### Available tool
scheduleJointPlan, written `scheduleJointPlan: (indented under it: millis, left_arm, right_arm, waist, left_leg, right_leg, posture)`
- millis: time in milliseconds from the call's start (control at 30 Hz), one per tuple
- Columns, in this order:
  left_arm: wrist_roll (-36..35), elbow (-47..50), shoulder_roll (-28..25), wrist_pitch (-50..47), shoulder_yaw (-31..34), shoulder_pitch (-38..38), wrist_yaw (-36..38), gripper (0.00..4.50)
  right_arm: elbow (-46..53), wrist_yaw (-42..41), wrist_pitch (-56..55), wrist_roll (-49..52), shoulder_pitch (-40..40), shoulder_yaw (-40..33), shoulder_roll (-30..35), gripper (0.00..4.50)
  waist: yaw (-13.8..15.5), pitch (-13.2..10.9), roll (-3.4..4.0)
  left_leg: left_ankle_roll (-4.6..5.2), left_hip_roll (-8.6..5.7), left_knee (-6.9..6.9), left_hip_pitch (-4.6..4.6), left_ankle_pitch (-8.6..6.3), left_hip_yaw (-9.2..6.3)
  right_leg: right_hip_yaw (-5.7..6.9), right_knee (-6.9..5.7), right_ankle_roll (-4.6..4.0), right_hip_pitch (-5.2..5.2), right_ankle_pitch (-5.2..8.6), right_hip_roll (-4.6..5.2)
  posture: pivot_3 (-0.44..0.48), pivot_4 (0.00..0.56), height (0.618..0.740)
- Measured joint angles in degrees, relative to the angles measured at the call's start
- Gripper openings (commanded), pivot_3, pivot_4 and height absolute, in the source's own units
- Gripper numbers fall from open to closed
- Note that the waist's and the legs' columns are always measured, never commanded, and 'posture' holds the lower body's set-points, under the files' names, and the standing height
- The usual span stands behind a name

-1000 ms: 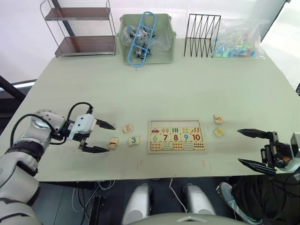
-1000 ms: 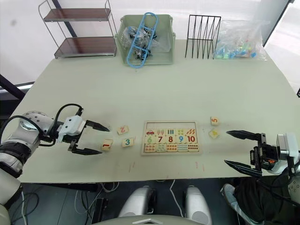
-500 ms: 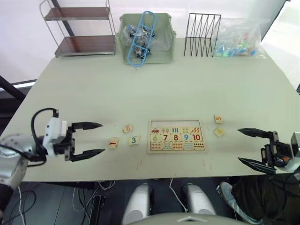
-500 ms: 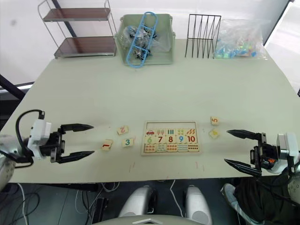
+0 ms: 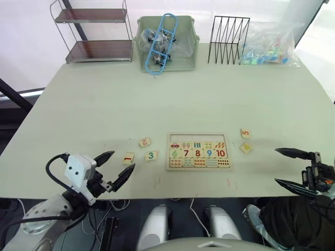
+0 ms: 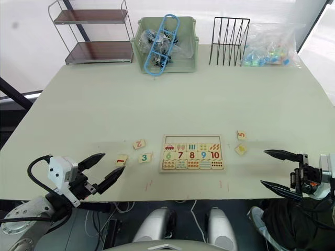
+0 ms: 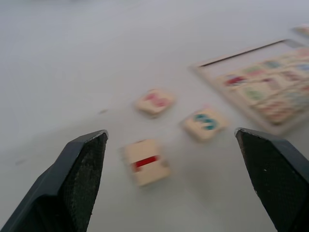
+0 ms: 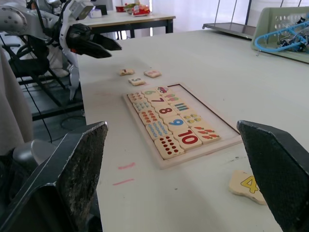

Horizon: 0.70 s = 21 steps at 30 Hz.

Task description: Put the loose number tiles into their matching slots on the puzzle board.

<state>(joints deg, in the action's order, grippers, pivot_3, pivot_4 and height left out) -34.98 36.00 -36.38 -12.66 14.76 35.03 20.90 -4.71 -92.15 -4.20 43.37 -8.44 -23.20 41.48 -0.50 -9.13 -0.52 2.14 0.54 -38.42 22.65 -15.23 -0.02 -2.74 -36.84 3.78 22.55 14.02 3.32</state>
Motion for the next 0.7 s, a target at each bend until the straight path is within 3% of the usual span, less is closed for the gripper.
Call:
scheduleJointPlan:
  millis: [133, 333, 700]
  left_arm:
    - [7.87, 7.82, 9.44, -7.77, -6.01, 2.61, -13.38, 4.48]
    - [14.94, 11.94, 17.12, -17.00, -10.59, -1.73, -24.34, 4.48]
    - [18.05, 12.16, 18.28, -24.13, -10.60, -6.02, -24.14, 4.48]
  right_arm:
    - [-1.22, -0.01, -1.54, 0.19, -0.21, 0.93, 0.78, 4.50]
    - [-1.52, -0.01, -2.87, 1.41, -0.85, 1.82, 0.91, 4.50]
    - [-2.84, -0.01, -3.59, 2.15, -0.56, 2.43, 1.34, 4.50]
  waist:
    - [-0.06, -0.03, -0.12]
    - [0.38, 0.02, -0.05]
    - [0.15, 0.01, -0.05]
  left_leg:
    - [0.01, -0.01, -0.01, 0.04, -0.01, 0.00]
    - [0.00, 0.01, -0.04, -0.02, 0.01, -0.11]
    - [0.00, 0.01, -0.03, -0.01, 0.01, -0.08]
  right_leg:
    - [-0.03, 0.07, 0.01, 0.00, -0.01, -0.07]
    - [0.03, 0.01, -0.02, -0.06, 0.00, -0.24]
    - [0.02, 0.03, -0.03, -0.05, 0.00, -0.23]
  posture:
    - [0.000, 0.150, 0.740]
    - [0.000, 0.150, 0.740]
    - [0.000, 0.150, 0.740]
